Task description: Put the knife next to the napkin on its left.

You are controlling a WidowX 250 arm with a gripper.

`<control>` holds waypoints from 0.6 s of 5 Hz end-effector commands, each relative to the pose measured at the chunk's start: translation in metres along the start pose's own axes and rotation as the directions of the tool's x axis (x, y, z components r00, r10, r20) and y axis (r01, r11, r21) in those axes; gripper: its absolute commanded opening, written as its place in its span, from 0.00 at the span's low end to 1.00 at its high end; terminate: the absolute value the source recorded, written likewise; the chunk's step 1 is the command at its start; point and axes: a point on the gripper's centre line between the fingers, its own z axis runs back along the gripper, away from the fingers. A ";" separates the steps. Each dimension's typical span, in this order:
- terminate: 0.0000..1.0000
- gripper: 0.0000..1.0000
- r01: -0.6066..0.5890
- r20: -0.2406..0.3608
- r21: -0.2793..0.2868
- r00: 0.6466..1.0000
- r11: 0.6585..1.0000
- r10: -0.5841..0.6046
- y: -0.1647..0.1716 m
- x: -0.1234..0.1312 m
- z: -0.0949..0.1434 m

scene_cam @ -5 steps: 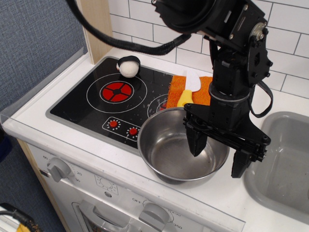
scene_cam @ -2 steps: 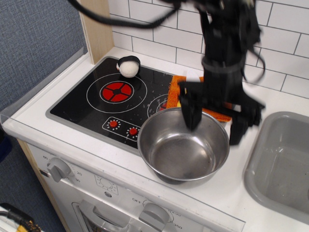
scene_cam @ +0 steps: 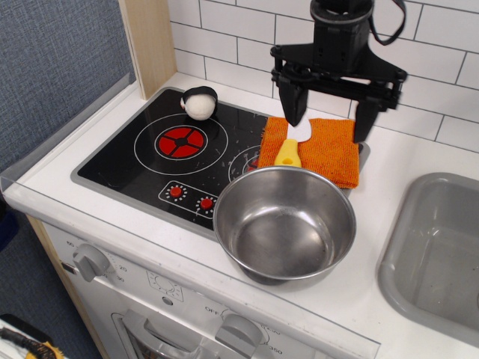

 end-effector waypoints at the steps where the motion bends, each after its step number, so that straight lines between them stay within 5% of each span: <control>1: 0.00 1.00 -0.073 -0.011 0.026 0.997 0.997 0.073 0.013 0.024 -0.026; 3: 0.00 1.00 -0.113 -0.037 0.058 0.993 0.992 0.116 0.033 0.033 -0.040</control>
